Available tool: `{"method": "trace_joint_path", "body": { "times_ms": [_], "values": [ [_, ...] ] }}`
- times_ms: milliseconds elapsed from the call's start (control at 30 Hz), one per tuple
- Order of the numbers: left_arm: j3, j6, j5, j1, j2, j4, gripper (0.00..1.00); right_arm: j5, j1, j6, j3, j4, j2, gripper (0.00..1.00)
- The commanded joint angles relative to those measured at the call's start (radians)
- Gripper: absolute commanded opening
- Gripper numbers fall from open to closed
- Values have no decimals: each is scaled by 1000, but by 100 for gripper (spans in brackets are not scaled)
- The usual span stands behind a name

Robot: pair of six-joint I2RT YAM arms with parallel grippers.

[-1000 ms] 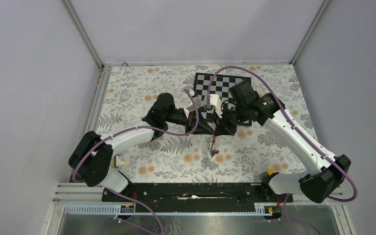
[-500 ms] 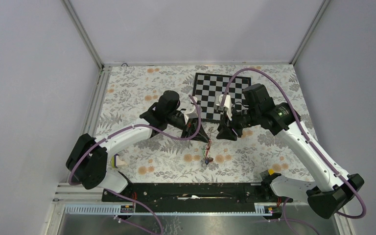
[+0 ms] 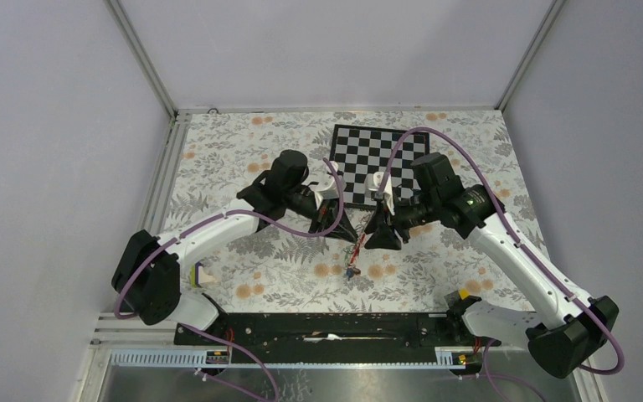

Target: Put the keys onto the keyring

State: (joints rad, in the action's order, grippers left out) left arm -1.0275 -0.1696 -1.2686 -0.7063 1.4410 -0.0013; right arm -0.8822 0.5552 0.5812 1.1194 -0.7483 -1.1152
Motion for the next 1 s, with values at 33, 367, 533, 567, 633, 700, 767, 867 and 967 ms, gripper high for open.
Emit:
{"method": "trace_joint_path", "body": {
  "times_ms": [33, 367, 533, 567, 633, 700, 767, 867, 967],
  "values": [
    [-40, 159, -20, -2, -23, 181, 0, -39, -5, -6, -32, 85, 34, 46],
    [18, 427, -20, -2, -8, 492, 0, -38, -6, -14, -79, 103, 53, 33],
    [26, 461, -9, -2, -5, 537, 0, -42, -5, -19, -78, 107, 53, 23],
    [26, 461, -7, -2, -4, 537, 0, -43, -5, -21, -79, 107, 53, 20],
    [27, 462, 2, -1, -5, 537, 0, -43, -5, -23, -81, 108, 53, 15],
    [26, 462, 10, -1, -5, 538, 0, -43, -5, -23, -83, 110, 53, 8],
    [24, 464, 20, 1, -5, 538, 0, -41, -5, -26, -88, 114, 53, 5],
    [21, 466, 28, 2, -2, 538, 0, -37, -5, -31, -92, 118, 53, 4],
    [22, 466, 35, 2, 1, 543, 0, -38, -5, -41, -90, 126, 50, 3]
  ]
}}
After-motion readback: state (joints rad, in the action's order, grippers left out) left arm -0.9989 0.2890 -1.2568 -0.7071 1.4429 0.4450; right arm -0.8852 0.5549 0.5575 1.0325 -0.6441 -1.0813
